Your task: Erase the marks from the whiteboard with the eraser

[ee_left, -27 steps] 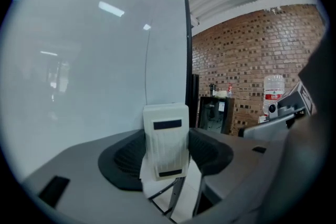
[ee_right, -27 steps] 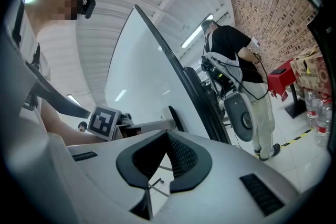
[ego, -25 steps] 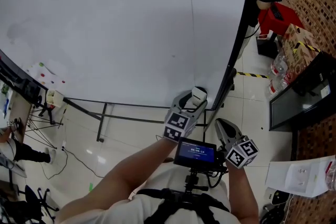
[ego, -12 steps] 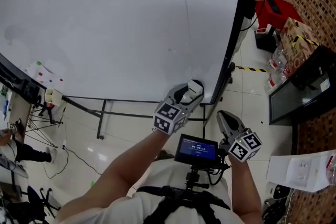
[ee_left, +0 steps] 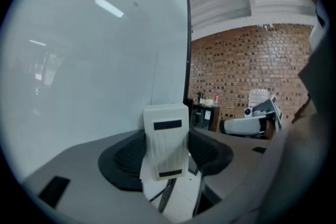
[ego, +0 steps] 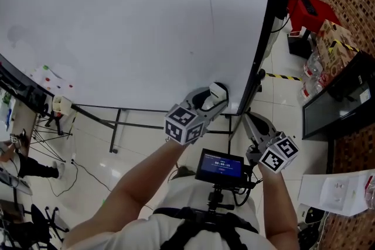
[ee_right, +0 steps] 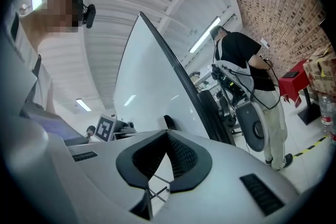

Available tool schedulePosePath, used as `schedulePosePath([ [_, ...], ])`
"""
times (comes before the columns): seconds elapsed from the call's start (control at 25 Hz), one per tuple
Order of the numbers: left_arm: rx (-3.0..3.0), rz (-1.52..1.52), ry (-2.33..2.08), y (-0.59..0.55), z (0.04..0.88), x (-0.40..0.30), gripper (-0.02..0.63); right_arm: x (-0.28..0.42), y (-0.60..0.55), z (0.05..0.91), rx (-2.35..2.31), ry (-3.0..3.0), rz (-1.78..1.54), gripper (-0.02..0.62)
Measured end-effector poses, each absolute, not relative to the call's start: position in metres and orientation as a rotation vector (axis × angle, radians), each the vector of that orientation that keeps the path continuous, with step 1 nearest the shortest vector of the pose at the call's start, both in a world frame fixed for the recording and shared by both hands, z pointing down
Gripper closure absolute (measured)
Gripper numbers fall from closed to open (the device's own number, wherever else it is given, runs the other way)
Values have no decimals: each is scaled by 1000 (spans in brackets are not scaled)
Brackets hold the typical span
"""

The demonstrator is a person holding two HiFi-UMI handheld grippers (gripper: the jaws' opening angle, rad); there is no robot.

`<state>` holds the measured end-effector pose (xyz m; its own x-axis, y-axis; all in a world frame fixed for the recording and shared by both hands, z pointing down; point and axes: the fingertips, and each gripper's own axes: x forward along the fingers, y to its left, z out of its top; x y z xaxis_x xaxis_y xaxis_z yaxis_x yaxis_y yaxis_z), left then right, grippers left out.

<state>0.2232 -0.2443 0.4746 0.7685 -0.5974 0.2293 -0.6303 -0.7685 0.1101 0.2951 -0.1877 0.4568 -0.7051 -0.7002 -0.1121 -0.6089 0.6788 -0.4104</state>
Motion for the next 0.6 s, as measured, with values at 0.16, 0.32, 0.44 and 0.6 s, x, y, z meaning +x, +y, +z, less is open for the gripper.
schedulePosePath([
  [0.16, 2818, 235, -943, -243, 440, 219, 347, 291, -193, 428, -1005, 2632, -444, 580],
  [0.32, 2883, 216, -971, -243, 405, 217, 347, 282, -195, 408, -965, 2647, -394, 580],
  [0.44, 2906, 178, -975, -242, 390, 215, 347, 274, -196, 404, -954, 2655, -382, 580],
  [0.6, 2943, 163, -961, -240, 395, 215, 344, 265, -199, 418, -965, 2657, -430, 580],
])
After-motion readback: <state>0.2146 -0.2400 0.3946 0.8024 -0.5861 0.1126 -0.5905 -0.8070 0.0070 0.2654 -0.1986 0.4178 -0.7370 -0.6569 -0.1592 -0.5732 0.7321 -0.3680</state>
